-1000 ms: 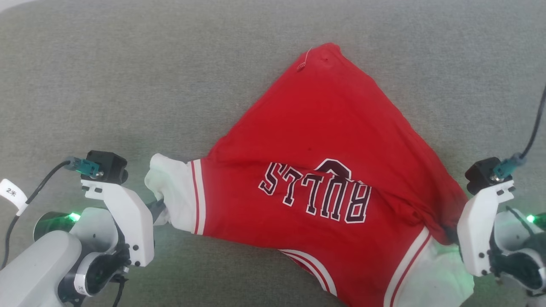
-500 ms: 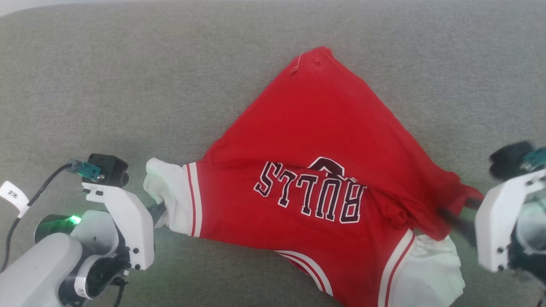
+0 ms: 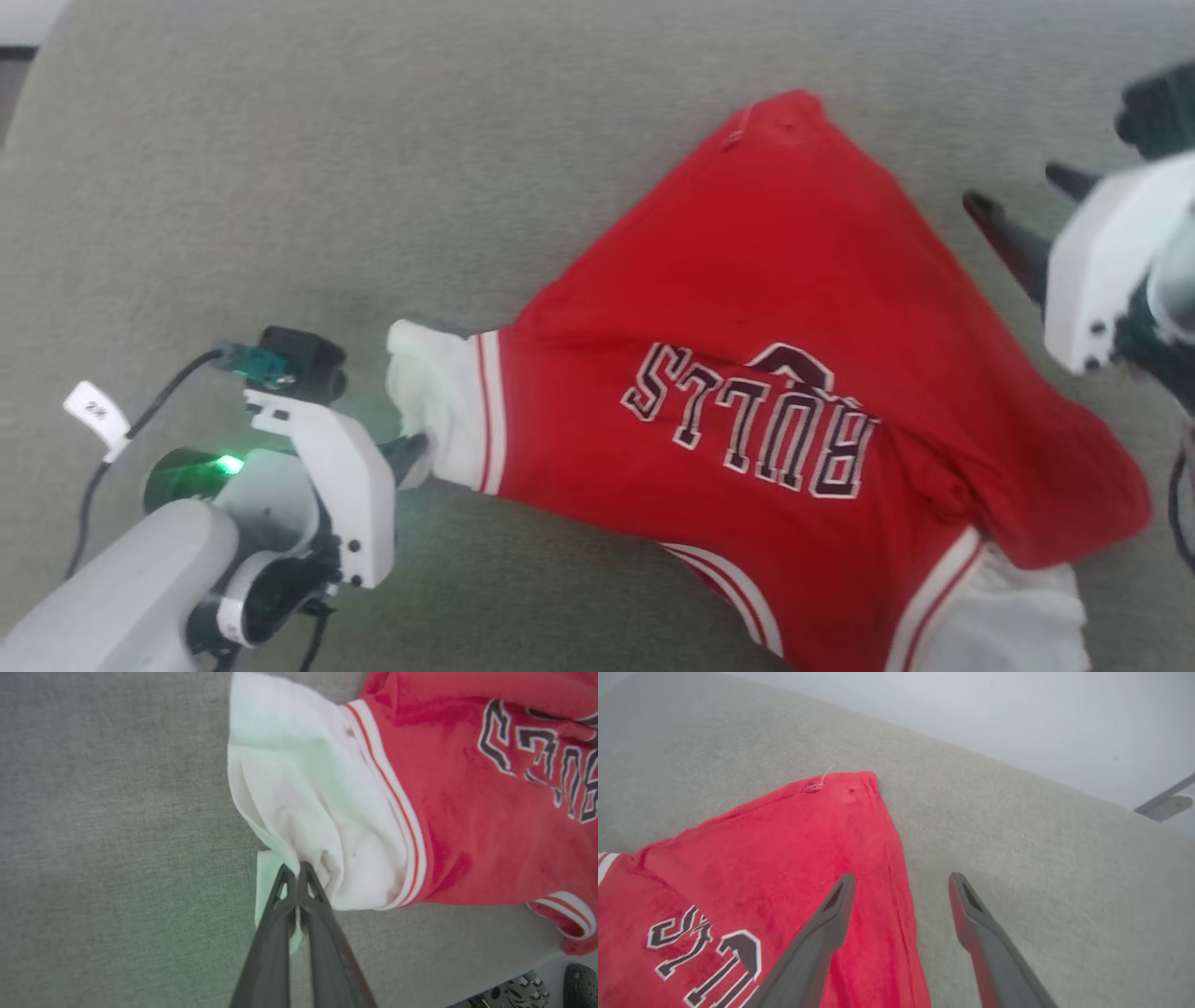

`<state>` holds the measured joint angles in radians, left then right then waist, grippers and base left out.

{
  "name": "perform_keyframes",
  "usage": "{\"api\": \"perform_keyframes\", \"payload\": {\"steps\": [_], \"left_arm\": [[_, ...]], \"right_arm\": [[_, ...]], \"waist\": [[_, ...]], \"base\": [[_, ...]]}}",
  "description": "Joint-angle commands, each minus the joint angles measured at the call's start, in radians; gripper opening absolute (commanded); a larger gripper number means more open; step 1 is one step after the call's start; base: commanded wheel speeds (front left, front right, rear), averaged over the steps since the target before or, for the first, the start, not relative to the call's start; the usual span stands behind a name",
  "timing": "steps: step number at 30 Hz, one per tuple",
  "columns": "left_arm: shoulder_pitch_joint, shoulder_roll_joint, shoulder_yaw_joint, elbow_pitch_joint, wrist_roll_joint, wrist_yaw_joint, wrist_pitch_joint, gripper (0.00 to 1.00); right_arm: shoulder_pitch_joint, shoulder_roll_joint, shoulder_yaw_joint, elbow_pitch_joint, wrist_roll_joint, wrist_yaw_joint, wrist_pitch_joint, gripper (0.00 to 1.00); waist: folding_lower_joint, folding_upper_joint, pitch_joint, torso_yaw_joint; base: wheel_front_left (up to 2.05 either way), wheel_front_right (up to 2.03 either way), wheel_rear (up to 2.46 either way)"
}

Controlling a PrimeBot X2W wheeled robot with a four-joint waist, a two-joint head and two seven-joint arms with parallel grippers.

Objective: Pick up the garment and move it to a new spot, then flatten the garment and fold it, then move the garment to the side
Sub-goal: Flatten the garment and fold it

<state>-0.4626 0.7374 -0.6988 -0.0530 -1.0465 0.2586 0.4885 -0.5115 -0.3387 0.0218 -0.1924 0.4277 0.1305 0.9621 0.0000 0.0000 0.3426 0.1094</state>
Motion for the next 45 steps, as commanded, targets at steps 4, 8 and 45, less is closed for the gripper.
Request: {"api": "perform_keyframes", "payload": {"steps": [4,8,45], "left_arm": [[-0.044,-0.044,-0.025,0.011,0.024,-0.024,-0.001,0.0],[-0.077,-0.079,-0.043,0.029,0.036,-0.049,-0.003,0.0],[-0.408,0.013,0.03,0.2,0.043,-0.092,0.15,0.0]], "right_arm": [[-0.172,-0.051,0.099,0.198,-0.017,0.0,-0.104,1.0],[-0.295,-0.057,0.161,0.388,-0.001,0.0,-0.146,1.0],[-0.605,-0.131,0.53,0.848,0.243,0.0,-0.162,0.0]], "waist": [[0.0,0.0,0.043,0.086],[0.0,0.0,0.07,0.138],[0.0,0.0,-0.109,0.047]], "base": [[0.0,0.0,0.0],[0.0,0.0,0.0],[0.0,0.0,0.0]]}}
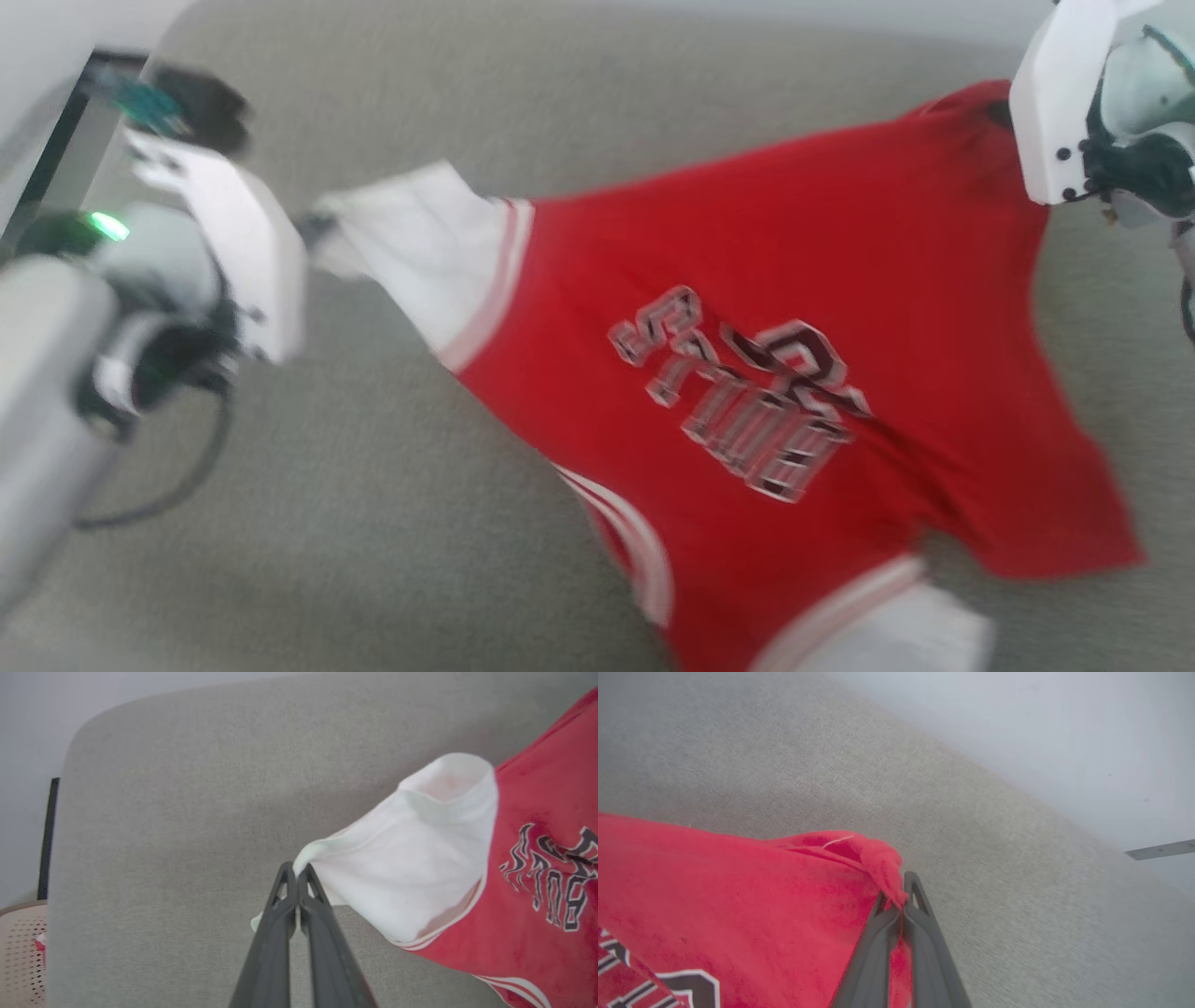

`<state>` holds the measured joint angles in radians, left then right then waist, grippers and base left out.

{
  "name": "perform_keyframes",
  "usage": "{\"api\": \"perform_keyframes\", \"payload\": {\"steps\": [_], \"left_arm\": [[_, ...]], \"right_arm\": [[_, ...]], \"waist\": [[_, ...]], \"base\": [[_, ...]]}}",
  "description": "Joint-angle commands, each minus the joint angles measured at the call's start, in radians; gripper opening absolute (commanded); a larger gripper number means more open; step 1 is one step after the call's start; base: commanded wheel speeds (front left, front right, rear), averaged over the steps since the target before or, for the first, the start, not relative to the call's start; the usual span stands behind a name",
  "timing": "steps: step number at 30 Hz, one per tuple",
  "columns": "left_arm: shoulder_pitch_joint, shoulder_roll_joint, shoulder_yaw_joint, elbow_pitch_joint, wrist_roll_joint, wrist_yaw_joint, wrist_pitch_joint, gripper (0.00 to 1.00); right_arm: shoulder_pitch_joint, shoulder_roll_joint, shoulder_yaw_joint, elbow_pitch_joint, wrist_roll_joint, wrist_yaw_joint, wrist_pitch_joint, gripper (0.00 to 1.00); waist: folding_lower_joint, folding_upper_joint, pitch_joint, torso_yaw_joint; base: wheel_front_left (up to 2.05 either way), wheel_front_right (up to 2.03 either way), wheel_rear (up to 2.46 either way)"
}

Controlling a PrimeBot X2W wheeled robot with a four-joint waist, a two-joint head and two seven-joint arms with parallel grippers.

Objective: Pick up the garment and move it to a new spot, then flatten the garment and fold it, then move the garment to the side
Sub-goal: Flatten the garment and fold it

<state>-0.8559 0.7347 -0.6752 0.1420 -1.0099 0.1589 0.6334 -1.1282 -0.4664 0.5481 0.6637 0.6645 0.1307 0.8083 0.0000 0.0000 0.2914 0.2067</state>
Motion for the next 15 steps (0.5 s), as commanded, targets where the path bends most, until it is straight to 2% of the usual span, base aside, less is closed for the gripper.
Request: {"api": "perform_keyframes", "payload": {"steps": [1,5,9,15], "left_arm": [[-0.032,0.024,0.013,0.007,0.006,0.012,0.021,0.0],[-0.108,0.05,0.023,0.025,0.027,0.013,0.061,0.0],[-0.161,0.052,0.021,0.051,0.045,0.008,0.079,0.0],[-0.283,-0.001,0.001,0.159,0.116,-0.022,0.033,0.0]], "right_arm": [[0.014,-0.012,0.004,-0.024,0.01,0.0,-0.009,0.0],[0.026,-0.036,-0.013,-0.082,0.032,0.0,-0.013,0.0],[0.03,-0.049,-0.028,-0.119,0.034,0.0,-0.012,0.0],[0.007,-0.028,-0.09,-0.114,-0.032,0.0,-0.086,0.0]], "waist": [[0.0,0.0,-0.073,-0.061],[0.0,0.0,-0.128,-0.099],[0.0,0.0,-0.154,-0.12],[0.0,0.0,-0.143,-0.149]], "base": [[0.0,0.0,0.0],[0.0,0.0,0.0],[0.0,0.0,0.0],[0.0,0.0,0.0]]}}
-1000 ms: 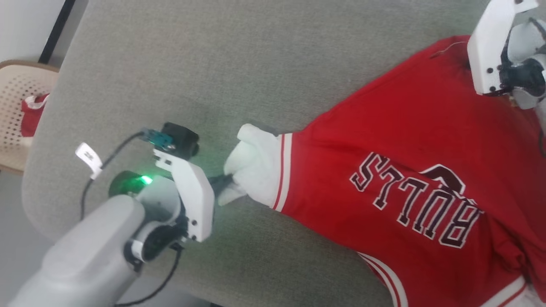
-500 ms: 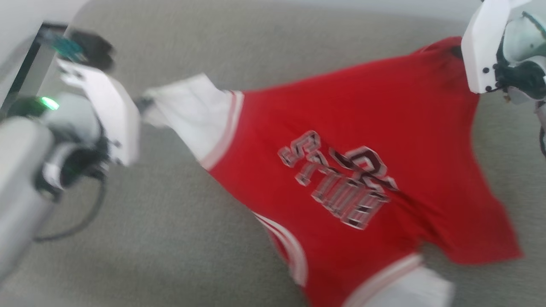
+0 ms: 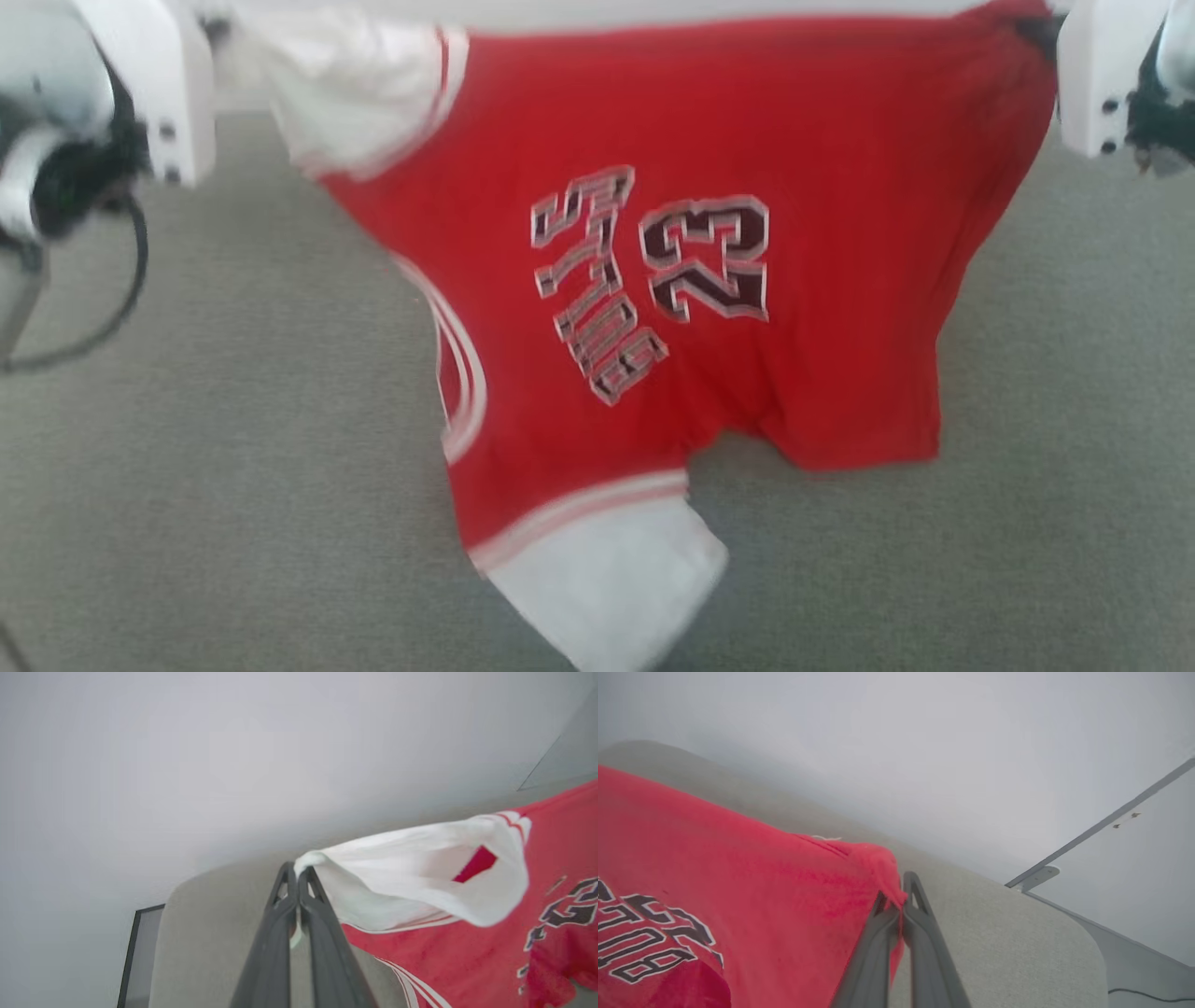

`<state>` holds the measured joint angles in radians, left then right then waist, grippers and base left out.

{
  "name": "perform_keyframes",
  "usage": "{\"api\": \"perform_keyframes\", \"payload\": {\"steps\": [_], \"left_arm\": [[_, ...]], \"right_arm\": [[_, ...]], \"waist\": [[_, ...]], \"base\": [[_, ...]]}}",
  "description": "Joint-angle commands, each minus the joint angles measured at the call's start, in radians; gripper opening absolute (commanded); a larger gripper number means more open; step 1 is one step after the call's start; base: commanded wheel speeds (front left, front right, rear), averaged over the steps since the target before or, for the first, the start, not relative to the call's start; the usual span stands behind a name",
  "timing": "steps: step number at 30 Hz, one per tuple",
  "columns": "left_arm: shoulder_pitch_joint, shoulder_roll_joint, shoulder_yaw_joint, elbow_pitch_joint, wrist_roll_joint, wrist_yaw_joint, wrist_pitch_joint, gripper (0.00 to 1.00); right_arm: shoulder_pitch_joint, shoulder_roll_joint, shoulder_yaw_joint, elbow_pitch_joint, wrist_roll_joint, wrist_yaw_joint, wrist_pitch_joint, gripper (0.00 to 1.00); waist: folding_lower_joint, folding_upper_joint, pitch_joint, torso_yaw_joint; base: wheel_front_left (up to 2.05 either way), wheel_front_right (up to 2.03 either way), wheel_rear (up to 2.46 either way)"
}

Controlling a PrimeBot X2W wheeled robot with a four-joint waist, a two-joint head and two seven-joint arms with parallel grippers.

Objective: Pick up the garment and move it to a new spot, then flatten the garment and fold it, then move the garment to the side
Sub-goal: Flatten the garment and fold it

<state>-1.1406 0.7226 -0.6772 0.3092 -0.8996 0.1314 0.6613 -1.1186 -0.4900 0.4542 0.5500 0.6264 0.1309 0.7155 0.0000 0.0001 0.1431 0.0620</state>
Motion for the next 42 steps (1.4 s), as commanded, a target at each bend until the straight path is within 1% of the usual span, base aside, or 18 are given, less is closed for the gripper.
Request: {"api": "perform_keyframes", "payload": {"steps": [1,4,8,14,17,20,21,23,24,25,28,32,37,38,39,41,42], "left_arm": [[-0.024,-0.001,0.003,0.019,0.022,-0.002,-0.016,0.0],[-0.111,-0.045,0.01,0.103,0.062,-0.032,-0.104,0.0],[-0.238,-0.1,0.02,0.225,0.123,-0.064,-0.242,0.0],[-0.443,-0.157,0.039,0.381,0.227,-0.09,-0.523,0.0],[-0.537,-0.176,0.051,0.441,0.278,-0.09,-0.68,0.0],[-0.594,-0.201,0.053,0.492,0.309,-0.098,-0.819,0.0],[-0.605,-0.21,0.052,0.506,0.317,-0.107,-0.855,0.0],[-0.602,-0.226,0.046,0.538,0.321,-0.129,-0.89,0.0],[-0.589,-0.234,0.04,0.557,0.321,-0.144,-0.896,0.0],[-0.566,-0.244,0.028,0.578,0.315,-0.168,-0.896,0.0],[-0.516,-0.273,0.011,0.635,0.282,-0.214,-0.867,0.0],[-0.425,-0.291,-0.013,0.687,0.232,-0.249,-0.794,0.0],[-0.294,-0.295,-0.056,0.683,0.159,-0.26,-0.672,0.0],[-0.294,-0.295,-0.056,0.683,0.159,-0.26,-0.672,0.0],[-0.266,-0.296,-0.063,0.668,0.132,-0.261,-0.646,0.0],[-0.199,-0.282,-0.094,0.629,0.097,-0.261,-0.579,0.0],[-0.136,-0.259,-0.119,0.586,0.053,-0.261,-0.513,0.0]], "right_arm": [[-0.013,0.007,-0.01,0.01,-0.015,0.0,-0.02,0.0],[-0.054,0.047,-0.054,0.06,-0.088,0.0,-0.108,0.0],[-0.137,0.092,-0.107,0.14,-0.209,0.0,-0.261,0.0],[-0.288,0.148,-0.203,0.247,-0.43,-0.001,-0.534,0.0],[-0.352,0.169,-0.258,0.284,-0.551,-0.001,-0.661,0.0],[-0.393,0.188,-0.312,0.321,-0.665,-0.001,-0.753,0.0],[-0.399,0.2,-0.323,0.336,-0.688,-0.001,-0.772,0.0],[-0.391,0.218,-0.34,0.373,-0.731,-0.001,-0.788,0.0],[-0.386,0.228,-0.344,0.39,-0.742,-0.001,-0.791,0.0],[-0.376,0.232,-0.348,0.416,-0.754,-0.001,-0.779,0.0],[-0.342,0.254,-0.339,0.482,-0.748,-0.001,-0.762,0.0],[-0.287,0.267,-0.308,0.564,-0.69,-0.001,-0.736,0.0],[-0.203,0.275,-0.226,0.62,-0.598,-0.001,-0.713,0.0],[-0.203,0.275,-0.226,0.62,-0.598,-0.001,-0.713,0.0],[-0.186,0.273,-0.206,0.625,-0.577,-0.001,-0.706,0.0],[-0.141,0.274,-0.163,0.623,-0.523,-0.001,-0.7,0.0],[-0.098,0.27,-0.121,0.609,-0.462,-0.001,-0.681,0.0]], "waist": [[0.0,-0.0001,0.016,-0.009],[0.0,-0.0001,0.059,-0.021],[0.0,-0.0001,0.128,-0.032],[0.0,-0.0001,0.22,-0.034],[0.0,-0.0001,0.255,-0.031],[0.0,-0.0001,0.282,-0.021],[0.0,-0.0001,0.287,-0.017],[0.0,-0.0001,0.292,-0.008],[0.0,-0.0001,0.293,-0.005],[0.0,-0.0001,0.291,-0.001],[0.0,-0.0001,0.28,0.013],[0.0,-0.0001,0.255,0.029],[0.0,-0.0001,0.214,0.044],[0.0,-0.0001,0.214,0.044],[0.0,-0.0001,0.205,0.046],[0.0,-0.0001,0.185,0.051],[0.0,-0.0001,0.168,0.055]], "base": [[0.0,0.0,0.0],[0.0,0.0,0.0],[0.0,0.0,0.0],[0.0,0.0,0.0],[0.0,0.0,0.0],[0.0,0.0,0.0],[0.0,0.0,0.0],[0.0,0.0,0.0],[0.0,0.0,0.0],[0.0,0.0,0.0],[0.0,0.0,0.0],[0.0,0.0,0.0],[0.0,0.0,0.0],[0.0,0.0,0.0],[0.0,0.0,0.0],[0.0,0.0,0.0],[0.0,0.0,0.0]]}}
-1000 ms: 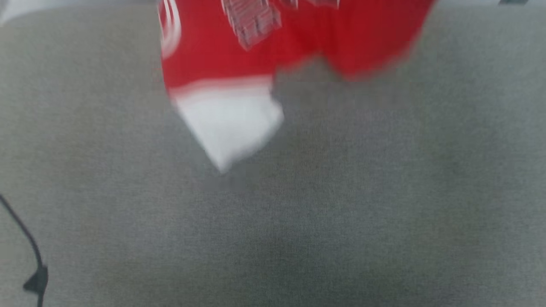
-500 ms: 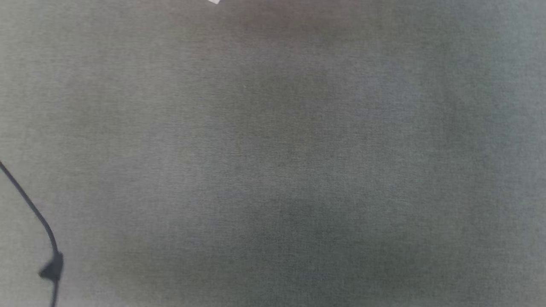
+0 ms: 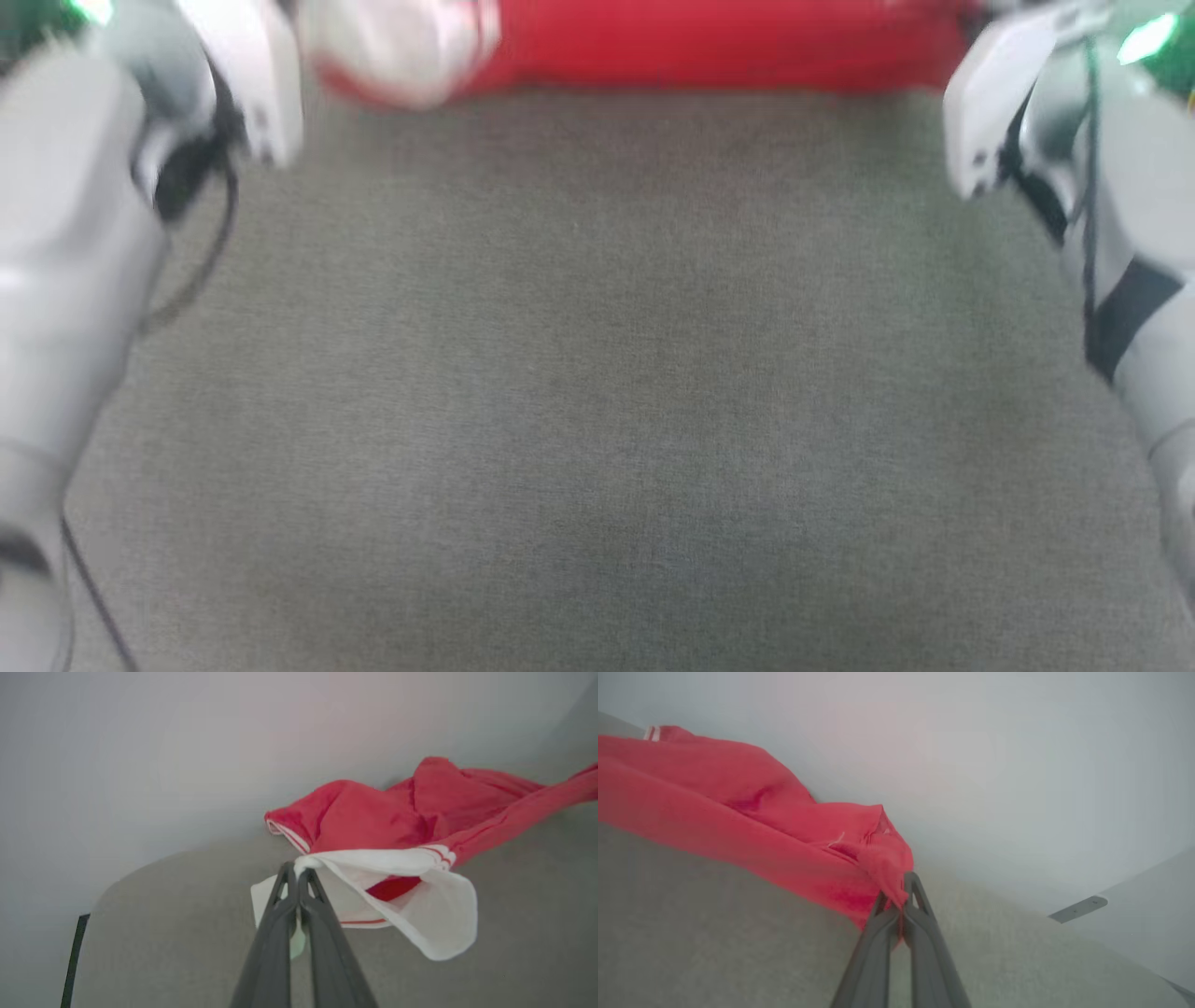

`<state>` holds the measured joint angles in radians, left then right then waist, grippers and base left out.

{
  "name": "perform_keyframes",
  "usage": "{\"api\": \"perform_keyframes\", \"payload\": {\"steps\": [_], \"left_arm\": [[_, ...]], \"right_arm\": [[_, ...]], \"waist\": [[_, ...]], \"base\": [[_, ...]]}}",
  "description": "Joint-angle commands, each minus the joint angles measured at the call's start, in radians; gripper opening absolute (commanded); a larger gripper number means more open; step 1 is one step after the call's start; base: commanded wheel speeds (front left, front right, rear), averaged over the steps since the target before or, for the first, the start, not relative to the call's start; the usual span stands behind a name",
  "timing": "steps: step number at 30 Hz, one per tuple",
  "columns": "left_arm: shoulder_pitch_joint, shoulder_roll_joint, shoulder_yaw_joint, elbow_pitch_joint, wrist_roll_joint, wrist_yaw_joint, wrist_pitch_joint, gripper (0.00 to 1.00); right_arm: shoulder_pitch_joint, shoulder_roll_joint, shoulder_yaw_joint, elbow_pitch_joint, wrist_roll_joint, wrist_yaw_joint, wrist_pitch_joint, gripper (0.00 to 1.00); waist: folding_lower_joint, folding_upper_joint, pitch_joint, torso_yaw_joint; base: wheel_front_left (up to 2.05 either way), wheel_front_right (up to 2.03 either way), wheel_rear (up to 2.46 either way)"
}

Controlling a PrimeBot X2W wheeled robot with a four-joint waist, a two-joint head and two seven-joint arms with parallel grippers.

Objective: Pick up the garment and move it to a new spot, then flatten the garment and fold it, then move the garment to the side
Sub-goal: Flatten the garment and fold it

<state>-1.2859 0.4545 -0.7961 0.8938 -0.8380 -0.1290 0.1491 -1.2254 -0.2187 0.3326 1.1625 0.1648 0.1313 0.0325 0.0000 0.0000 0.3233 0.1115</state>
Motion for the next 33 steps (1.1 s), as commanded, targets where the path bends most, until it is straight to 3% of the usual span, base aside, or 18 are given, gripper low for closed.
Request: {"api": "perform_keyframes", "payload": {"steps": [1,5,10,20,27,33], "left_arm": [[0.042,0.019,-0.015,-0.02,-0.02,-0.001,0.036,0.0],[0.148,0.063,-0.033,-0.098,-0.083,-0.001,0.151,0.0],[0.29,0.119,-0.047,-0.23,-0.138,0.053,0.267,0.0],[0.607,0.306,-0.059,-0.657,-0.229,0.273,0.417,0.0],[0.796,0.423,-0.055,-0.908,-0.297,0.431,0.462,0.0],[0.904,0.485,-0.06,-1.04,-0.34,0.534,0.493,0.0]], "right_arm": [[0.033,-0.011,0.027,-0.015,0.029,-0.001,0.013,0.0],[0.137,-0.056,0.117,-0.098,0.164,-0.001,0.074,0.0],[0.288,-0.145,0.218,-0.266,0.342,-0.001,0.179,0.0],[0.589,-0.37,0.319,-0.642,0.581,-0.001,0.4,0.0],[0.783,-0.481,0.315,-0.864,0.679,-0.001,0.54,0.0],[0.925,-0.542,0.29,-1.005,0.741,-0.001,0.655,0.0]], "waist": [[0.0,0.0,-0.021,0.007],[0.0,0.0,-0.051,0.014],[0.0,0.0,-0.082,0.018],[0.0,0.0,-0.122,0.013],[0.0,0.0,-0.122,0.008],[0.0,0.0,-0.114,0.003]], "base": [[0.0,0.0,0.0],[0.0,0.0,0.0],[0.0,0.0,0.0],[0.0,0.0,0.0],[0.0,0.0,0.0],[0.0,0.0,0.0]]}}
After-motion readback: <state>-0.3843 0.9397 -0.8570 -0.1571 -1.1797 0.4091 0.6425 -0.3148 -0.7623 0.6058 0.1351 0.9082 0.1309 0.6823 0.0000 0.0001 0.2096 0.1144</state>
